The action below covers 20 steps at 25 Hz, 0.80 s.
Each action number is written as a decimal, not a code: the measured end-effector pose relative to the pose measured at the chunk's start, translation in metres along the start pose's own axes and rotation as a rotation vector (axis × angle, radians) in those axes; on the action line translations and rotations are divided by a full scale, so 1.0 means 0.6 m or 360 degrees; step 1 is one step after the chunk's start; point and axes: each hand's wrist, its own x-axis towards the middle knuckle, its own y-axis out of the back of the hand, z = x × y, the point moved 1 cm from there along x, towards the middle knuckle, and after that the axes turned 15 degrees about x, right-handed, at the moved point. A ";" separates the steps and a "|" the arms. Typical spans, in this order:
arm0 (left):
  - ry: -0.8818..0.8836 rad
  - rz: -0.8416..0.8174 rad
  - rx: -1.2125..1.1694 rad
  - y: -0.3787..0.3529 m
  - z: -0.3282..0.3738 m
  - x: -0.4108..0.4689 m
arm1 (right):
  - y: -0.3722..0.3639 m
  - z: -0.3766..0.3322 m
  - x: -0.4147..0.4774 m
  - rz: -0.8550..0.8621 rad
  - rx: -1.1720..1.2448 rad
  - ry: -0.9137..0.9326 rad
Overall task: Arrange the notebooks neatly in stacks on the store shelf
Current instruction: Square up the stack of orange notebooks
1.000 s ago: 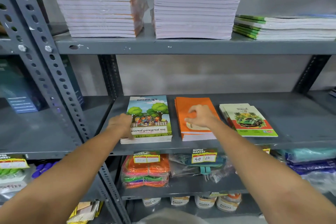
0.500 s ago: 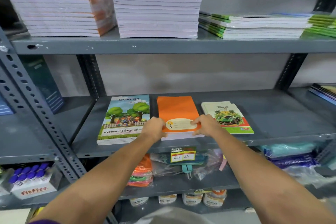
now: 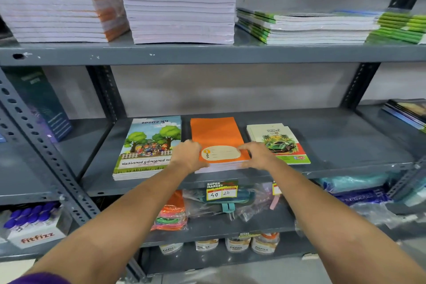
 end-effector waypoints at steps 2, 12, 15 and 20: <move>-0.0042 0.0094 0.0096 0.018 0.018 0.012 | 0.033 0.025 -0.008 0.0039 0.0047 -0.0012; -0.0282 -0.0150 0.0072 0.032 0.263 0.100 | 0.147 0.216 0.005 0.0269 -0.0061 -0.0630; -0.0285 -0.0250 0.0130 0.028 0.314 0.131 | 0.156 0.247 0.027 0.0126 0.0088 -0.0653; -0.0185 -0.0208 0.0045 0.027 0.325 0.163 | 0.142 0.265 0.058 0.0230 0.0170 -0.0546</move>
